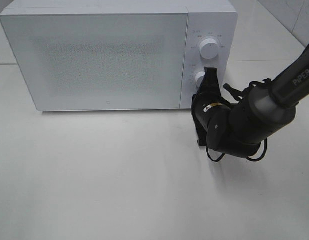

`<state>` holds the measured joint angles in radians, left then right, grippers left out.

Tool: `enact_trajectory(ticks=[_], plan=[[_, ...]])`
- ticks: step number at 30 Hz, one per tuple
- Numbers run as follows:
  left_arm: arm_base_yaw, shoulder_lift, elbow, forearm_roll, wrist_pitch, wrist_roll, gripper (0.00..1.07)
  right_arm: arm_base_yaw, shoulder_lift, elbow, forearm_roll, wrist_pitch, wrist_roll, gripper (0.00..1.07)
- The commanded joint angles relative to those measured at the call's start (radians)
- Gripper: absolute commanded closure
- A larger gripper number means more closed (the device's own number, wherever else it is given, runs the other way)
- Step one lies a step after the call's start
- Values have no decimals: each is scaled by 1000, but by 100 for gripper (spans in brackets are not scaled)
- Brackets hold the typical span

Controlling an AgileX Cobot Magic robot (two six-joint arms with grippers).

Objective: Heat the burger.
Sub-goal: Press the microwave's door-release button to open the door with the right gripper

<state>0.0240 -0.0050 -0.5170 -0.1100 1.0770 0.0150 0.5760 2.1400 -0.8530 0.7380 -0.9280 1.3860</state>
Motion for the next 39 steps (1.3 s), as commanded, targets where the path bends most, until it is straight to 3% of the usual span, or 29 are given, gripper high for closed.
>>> enact_trajectory(ticks=[1, 12, 31, 39], plan=[[1, -6, 1, 0, -7, 2, 6, -5, 11, -13, 13, -6, -16, 107], [1, -6, 1, 0, -7, 2, 6, -6, 13, -13, 39, -46, -42, 107], [1, -6, 1, 0, -7, 2, 6, -10, 63, -164, 39, -201, -107, 107], [1, -6, 1, 0, -7, 2, 6, -28, 74, -200, 37, -170, -135, 107]])
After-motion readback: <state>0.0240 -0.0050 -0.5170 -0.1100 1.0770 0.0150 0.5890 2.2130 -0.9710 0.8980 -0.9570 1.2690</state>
